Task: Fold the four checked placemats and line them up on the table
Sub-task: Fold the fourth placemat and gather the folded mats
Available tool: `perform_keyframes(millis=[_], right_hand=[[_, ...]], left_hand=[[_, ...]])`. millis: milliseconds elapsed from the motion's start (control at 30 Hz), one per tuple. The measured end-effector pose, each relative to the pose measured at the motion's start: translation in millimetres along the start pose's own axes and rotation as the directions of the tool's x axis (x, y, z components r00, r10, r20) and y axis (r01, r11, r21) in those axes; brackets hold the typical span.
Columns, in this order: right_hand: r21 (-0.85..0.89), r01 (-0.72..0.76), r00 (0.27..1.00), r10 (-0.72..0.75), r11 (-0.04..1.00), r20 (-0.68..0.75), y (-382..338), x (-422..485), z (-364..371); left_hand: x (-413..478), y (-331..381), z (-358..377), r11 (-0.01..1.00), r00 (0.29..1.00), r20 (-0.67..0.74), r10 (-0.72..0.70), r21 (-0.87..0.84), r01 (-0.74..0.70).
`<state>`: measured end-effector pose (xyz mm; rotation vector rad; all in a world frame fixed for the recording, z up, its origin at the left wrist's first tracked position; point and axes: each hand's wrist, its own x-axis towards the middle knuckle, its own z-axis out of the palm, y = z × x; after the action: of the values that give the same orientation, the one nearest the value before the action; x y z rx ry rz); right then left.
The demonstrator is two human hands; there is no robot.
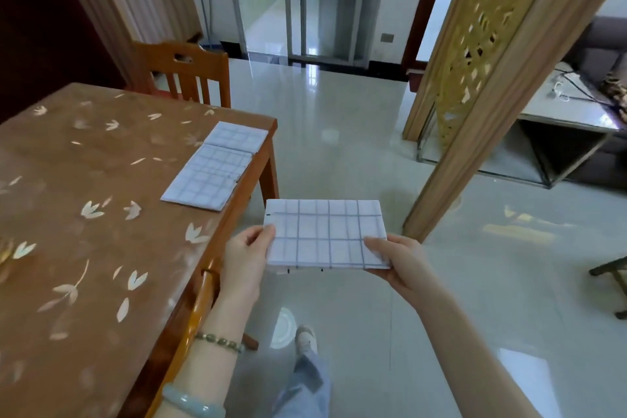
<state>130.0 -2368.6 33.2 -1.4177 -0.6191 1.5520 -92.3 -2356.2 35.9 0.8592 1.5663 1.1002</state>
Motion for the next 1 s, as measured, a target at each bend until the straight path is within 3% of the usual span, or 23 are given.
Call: perform_keyframes(millis=[433,567,700,900,1000], right_hand=[[-0.069,-0.018,0.997,0.023,0.997,0.074,-115,216,66],[-0.105,-0.049,0.993,0.06,0.993,0.101,-129,279,89],[-0.155,-0.073,0.981,0.099,0.985,0.169,-143,344,113],[-0.257,-0.087,0.934,0.168,0.962,0.315,-173,446,145],[-0.326,-0.119,0.922,0.226,0.938,0.313,-194,494,160]], left_hand=[[221,72,45,0.997,0.993,-0.112,-0.041,-0.062,0.034],[267,81,41,0.978,0.986,-0.043,-0.161,-0.14,0.153],[309,88,40,0.96,0.985,0.001,-0.175,-0.22,0.171],[393,98,50,0.97,0.968,-0.167,-0.188,-0.188,0.156],[439,103,52,0.972,0.95,-0.234,-0.206,-0.159,0.172]])
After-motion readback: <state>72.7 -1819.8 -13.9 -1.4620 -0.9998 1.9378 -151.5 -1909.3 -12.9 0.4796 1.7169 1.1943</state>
